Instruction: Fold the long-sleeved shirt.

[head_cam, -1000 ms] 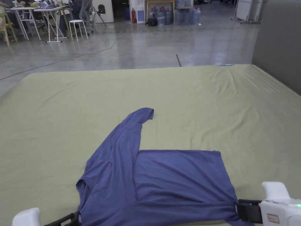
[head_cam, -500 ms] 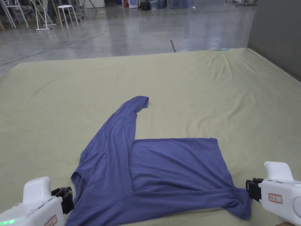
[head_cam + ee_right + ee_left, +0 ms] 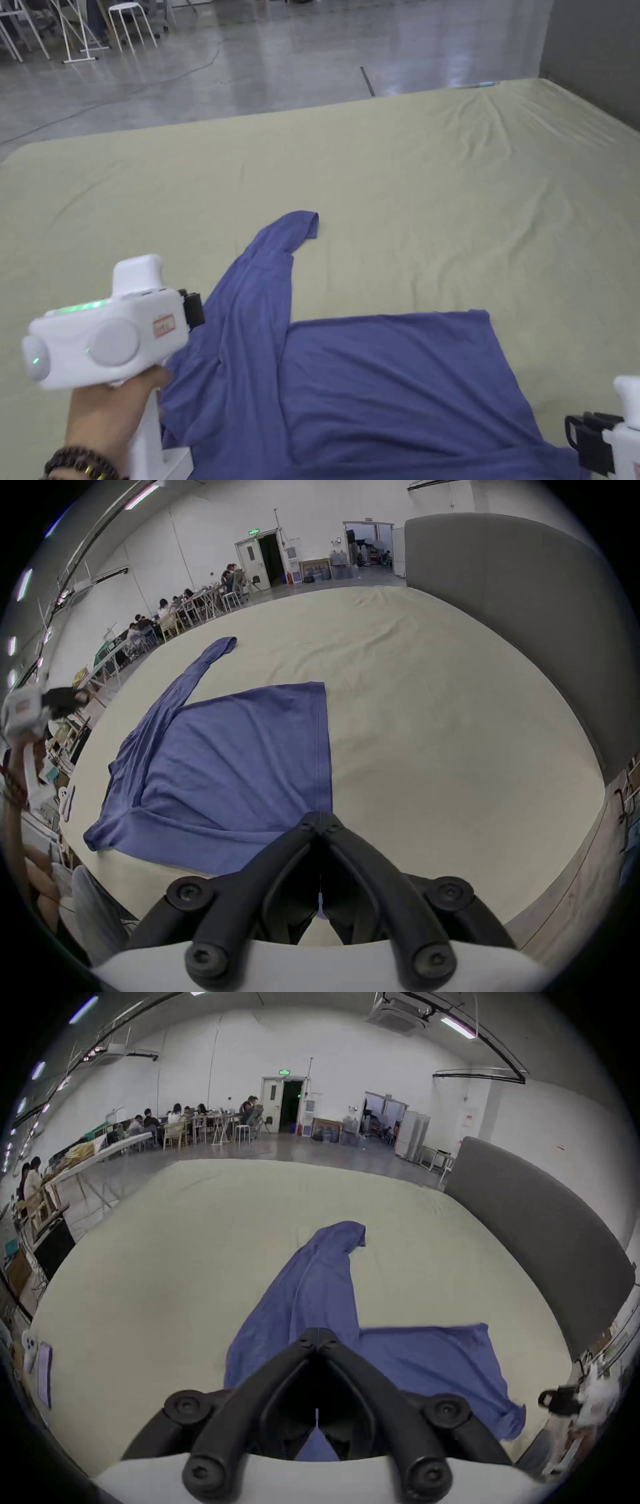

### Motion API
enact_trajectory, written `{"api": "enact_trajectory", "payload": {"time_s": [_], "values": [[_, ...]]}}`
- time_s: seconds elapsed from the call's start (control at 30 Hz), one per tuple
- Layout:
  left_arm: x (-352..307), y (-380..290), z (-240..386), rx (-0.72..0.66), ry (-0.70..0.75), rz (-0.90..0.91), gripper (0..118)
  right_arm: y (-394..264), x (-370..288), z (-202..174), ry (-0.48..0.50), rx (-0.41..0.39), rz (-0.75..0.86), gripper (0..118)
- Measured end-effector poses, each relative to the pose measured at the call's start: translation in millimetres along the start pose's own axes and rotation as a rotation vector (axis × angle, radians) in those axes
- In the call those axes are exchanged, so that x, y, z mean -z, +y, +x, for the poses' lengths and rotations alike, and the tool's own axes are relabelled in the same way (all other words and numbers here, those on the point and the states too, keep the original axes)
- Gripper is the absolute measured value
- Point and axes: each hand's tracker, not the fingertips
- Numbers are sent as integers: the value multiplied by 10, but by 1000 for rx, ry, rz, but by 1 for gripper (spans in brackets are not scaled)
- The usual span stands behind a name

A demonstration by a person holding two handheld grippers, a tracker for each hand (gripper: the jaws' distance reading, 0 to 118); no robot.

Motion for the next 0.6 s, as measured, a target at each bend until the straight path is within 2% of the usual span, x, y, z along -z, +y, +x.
{"api": "enact_trajectory", "payload": {"time_s": [0.13,0.17,0.2,0.23,0.27,0.33,0.43,0.6], "values": [[831,593,173,45,14,-37,2,40,92,5,13,5,-12,2],[1057,731,228,78,21,-44,21,69,129,1,15,6,-17,2],[1345,886,284,88,19,-45,52,74,175,3,16,5,-22,2],[1664,1041,314,72,5,-63,93,65,222,6,13,5,-26,2],[1976,1155,340,58,-20,-119,116,50,268,10,10,5,-30,2],[2584,1379,418,30,0,-123,116,54,370,16,11,9,-47,2],[3276,1575,572,92,33,-150,116,18,476,54,27,32,-65,2],[3794,1550,780,125,40,-159,115,10,585,170,52,95,-84,2]]}}
